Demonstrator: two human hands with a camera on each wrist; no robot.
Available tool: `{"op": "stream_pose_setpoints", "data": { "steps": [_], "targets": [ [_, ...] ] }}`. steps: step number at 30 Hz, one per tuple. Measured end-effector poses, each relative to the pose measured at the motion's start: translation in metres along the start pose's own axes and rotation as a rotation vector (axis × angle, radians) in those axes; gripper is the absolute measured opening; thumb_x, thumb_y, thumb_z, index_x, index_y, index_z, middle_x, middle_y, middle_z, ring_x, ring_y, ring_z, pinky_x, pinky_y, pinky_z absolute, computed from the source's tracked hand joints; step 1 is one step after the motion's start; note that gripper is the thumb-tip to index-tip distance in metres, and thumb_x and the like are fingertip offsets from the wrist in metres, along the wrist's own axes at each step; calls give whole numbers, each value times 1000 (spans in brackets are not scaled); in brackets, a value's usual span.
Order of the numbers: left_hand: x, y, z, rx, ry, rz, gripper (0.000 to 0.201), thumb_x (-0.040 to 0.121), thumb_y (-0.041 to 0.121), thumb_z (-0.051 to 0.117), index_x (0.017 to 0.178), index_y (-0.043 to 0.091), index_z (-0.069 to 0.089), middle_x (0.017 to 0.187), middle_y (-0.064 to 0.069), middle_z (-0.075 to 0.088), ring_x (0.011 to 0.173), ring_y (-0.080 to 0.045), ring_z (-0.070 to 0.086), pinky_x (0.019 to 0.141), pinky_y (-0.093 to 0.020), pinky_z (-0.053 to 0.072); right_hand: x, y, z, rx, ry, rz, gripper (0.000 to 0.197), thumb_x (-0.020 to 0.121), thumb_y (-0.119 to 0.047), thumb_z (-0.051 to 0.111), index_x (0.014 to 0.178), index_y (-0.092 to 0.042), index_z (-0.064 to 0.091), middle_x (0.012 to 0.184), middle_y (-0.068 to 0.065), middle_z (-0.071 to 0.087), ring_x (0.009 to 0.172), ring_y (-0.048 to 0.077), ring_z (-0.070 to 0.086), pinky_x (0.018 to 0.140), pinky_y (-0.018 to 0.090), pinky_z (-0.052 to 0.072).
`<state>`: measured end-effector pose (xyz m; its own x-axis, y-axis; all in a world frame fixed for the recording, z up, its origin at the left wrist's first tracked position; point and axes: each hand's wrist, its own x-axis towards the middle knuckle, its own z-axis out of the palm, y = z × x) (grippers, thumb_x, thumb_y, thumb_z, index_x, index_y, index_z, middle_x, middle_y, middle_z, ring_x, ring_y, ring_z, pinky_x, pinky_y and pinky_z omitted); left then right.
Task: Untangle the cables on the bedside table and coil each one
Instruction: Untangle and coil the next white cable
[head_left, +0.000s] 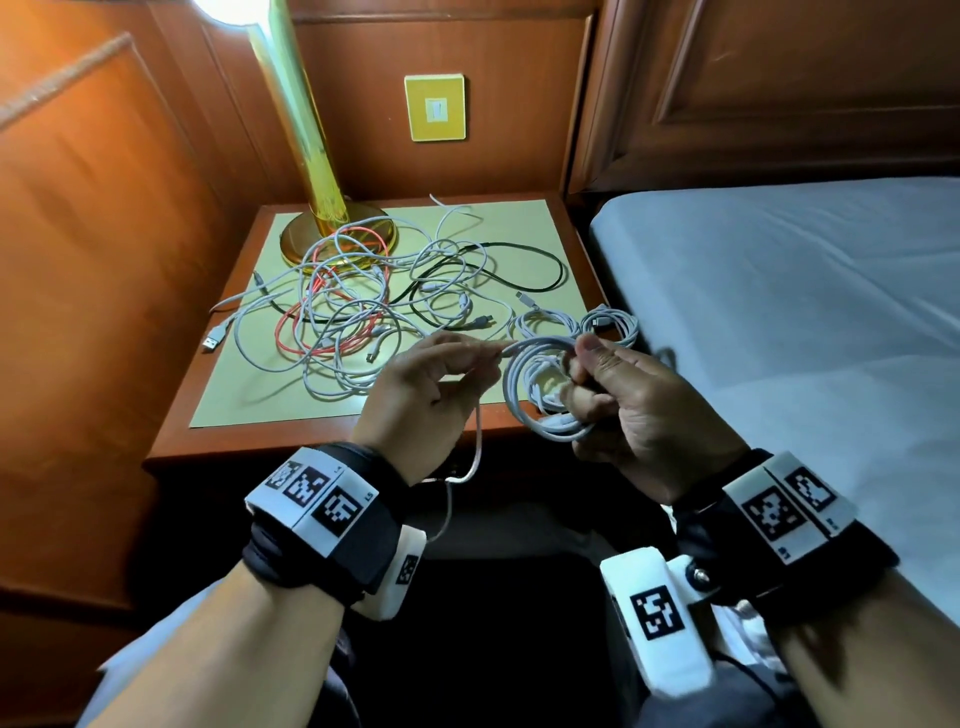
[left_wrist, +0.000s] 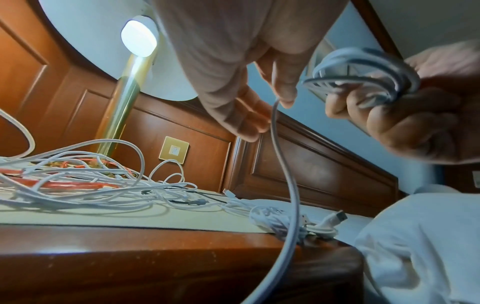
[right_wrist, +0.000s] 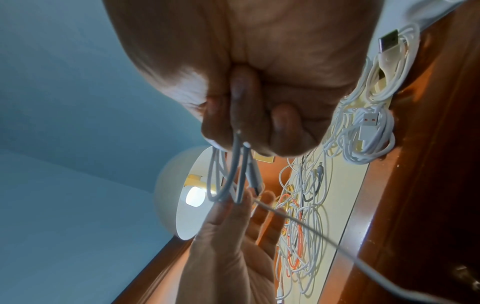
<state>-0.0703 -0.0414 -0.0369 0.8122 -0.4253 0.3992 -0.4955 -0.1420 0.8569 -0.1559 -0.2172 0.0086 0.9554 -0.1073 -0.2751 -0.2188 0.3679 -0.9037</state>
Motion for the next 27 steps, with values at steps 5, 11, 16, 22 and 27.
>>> {"op": "stream_pose_setpoints", "data": {
  "steps": [5, 11, 16, 22, 27],
  "targets": [
    [-1, 10, 6, -283, 118, -282, 18, 86, 1, 72, 90, 18, 76, 81, -3, 76, 70, -17, 70, 70, -34, 61, 1, 8, 4, -7, -32, -54, 32, 105, -29, 39, 77, -15, 46, 55, -6, 35, 47, 6, 23, 50, 26, 9],
    [-3, 21, 14, -651, 40, -429, 25, 78, 19, 68, 91, -1, 73, 79, -15, 72, 71, -25, 68, 68, -33, 59, 12, 22, 0, -202, 34, -292, 34, 103, -25, 46, 72, -21, 60, 77, -1, 48, 64, 10, 42, 56, 14, 38],
    [-4, 22, 18, -763, -7, -469, 28, 83, 23, 69, 97, -1, 67, 85, -16, 67, 77, -26, 64, 70, -34, 60, 14, 24, -1, -426, 111, -350, 26, 104, -21, 45, 81, -17, 56, 71, -3, 48, 59, 8, 44, 55, 14, 39],
    [-3, 16, 24, -710, -34, -389, 29, 77, 7, 68, 106, 2, 65, 79, 1, 71, 69, -12, 64, 66, -22, 55, 16, 25, 2, -406, 126, -319, 27, 105, -23, 46, 82, -11, 57, 70, -2, 49, 58, 6, 45, 54, 14, 40],
    [-6, 27, 23, -932, -84, -403, 40, 82, -1, 58, 121, -6, 57, 87, -4, 71, 77, -13, 68, 74, -24, 57, 14, 23, 1, -489, 151, -291, 30, 105, -30, 45, 86, -11, 60, 67, -3, 54, 53, 1, 52, 54, 13, 44]
  ]
}}
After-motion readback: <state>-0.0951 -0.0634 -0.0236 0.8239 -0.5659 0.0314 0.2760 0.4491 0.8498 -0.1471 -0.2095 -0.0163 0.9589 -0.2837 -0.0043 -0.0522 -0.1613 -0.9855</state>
